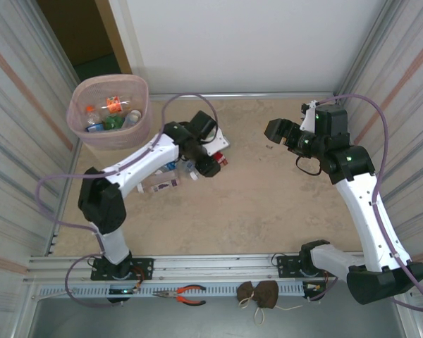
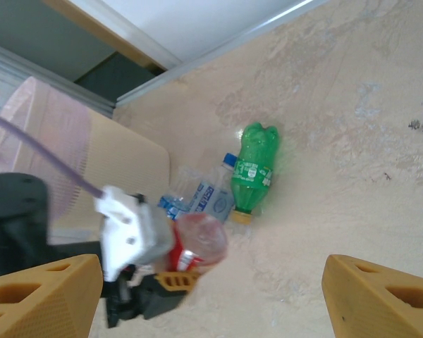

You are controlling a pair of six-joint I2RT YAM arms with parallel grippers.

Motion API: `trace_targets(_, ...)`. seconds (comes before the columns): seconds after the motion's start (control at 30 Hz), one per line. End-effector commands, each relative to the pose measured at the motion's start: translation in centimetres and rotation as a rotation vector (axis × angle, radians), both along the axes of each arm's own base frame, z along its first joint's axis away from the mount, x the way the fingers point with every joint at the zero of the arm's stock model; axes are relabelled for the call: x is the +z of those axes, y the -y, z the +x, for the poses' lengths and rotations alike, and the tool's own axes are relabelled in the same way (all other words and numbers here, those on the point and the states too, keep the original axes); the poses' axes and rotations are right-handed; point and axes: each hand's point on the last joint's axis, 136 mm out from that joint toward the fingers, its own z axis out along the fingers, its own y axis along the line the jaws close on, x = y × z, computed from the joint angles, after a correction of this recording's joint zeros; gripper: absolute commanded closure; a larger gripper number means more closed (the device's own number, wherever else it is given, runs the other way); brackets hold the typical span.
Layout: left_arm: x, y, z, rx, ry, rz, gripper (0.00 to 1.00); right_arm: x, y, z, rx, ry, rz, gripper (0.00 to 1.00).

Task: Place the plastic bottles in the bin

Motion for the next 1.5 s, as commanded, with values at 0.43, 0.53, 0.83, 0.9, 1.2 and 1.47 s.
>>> trace_targets(0.43,18.5,-11.8,2.9,0.280,0.212,-0.300,0.46,0.0,0.1,0.2,0.007,0.011,-0.002,0.19)
trace_targets(0.53,20.9,-14.2,3.2,0.339,0.247,-0.353,0.47,-0.1,0.0,0.3,0.006,0.011,0.000,0.19)
trace_targets(0.83,25.0,-22.0,5.0,0.564,0.335,-0.442,0.49,-0.3,-0.3,0.7,0.013,0.008,0.012,0.19)
trace_targets(0.9,25.0,-23.8,5.6,0.618,0.340,-0.442,0.49,-0.4,-0.3,0.8,0.014,0.005,0.012,0.20)
trace_targets(1.2,22.3,-32.0,9.6,0.869,0.364,-0.273,0.50,-0.9,-0.6,1.2,0.021,-0.006,0.022,0.20)
trace_targets(1.47,18.8,-38.4,12.0,1.030,0.379,0.008,0.50,-1.6,-0.9,1.8,0.031,-0.020,0.020,0.20)
